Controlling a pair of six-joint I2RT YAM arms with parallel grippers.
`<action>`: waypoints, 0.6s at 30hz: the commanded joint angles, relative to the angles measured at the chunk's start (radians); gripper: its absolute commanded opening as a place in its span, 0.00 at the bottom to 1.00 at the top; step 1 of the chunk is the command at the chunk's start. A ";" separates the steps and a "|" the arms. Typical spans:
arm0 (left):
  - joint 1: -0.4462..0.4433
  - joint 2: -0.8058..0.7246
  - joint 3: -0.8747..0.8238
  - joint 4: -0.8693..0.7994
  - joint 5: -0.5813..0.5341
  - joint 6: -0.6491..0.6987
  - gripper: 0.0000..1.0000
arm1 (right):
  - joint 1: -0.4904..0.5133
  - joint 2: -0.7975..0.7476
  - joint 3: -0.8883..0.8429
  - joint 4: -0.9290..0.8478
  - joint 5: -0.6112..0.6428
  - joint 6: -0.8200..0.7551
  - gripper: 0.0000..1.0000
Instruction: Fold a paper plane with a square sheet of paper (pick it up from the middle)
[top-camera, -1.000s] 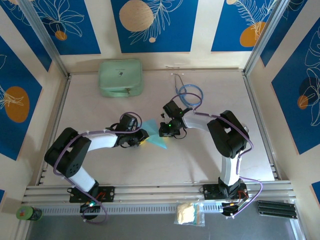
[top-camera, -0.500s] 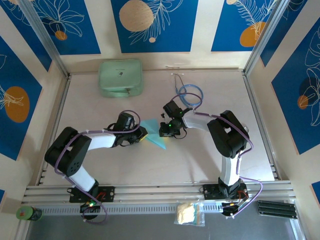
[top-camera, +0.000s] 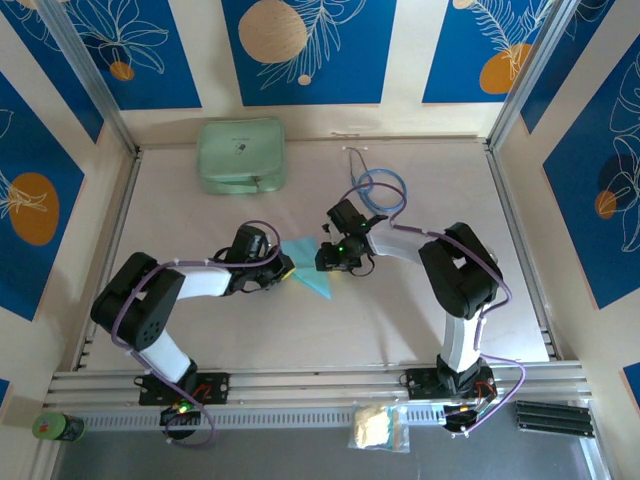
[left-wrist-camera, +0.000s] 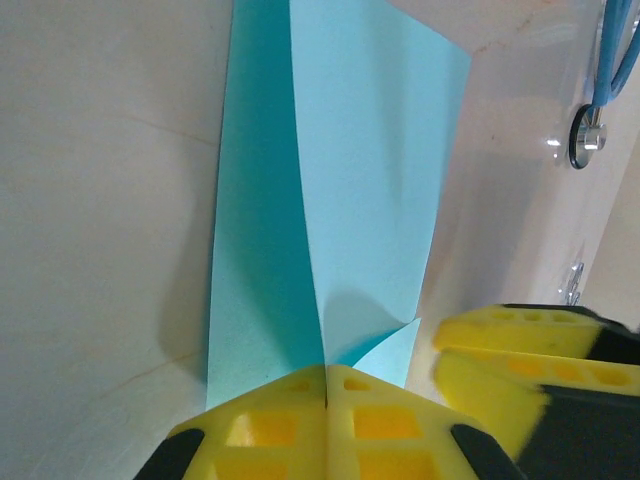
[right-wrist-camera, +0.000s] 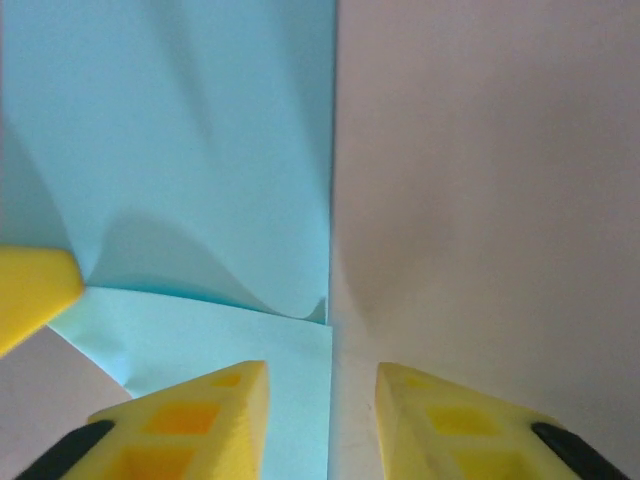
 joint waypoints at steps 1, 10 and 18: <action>0.011 -0.033 0.016 -0.039 0.011 -0.006 0.06 | 0.001 -0.113 -0.043 0.044 0.100 -0.036 0.43; 0.002 -0.080 0.084 -0.180 -0.007 -0.012 0.06 | 0.162 -0.240 -0.188 0.196 0.345 -0.246 0.45; -0.003 -0.081 0.112 -0.194 -0.002 -0.028 0.06 | 0.284 -0.174 -0.176 0.255 0.458 -0.361 0.43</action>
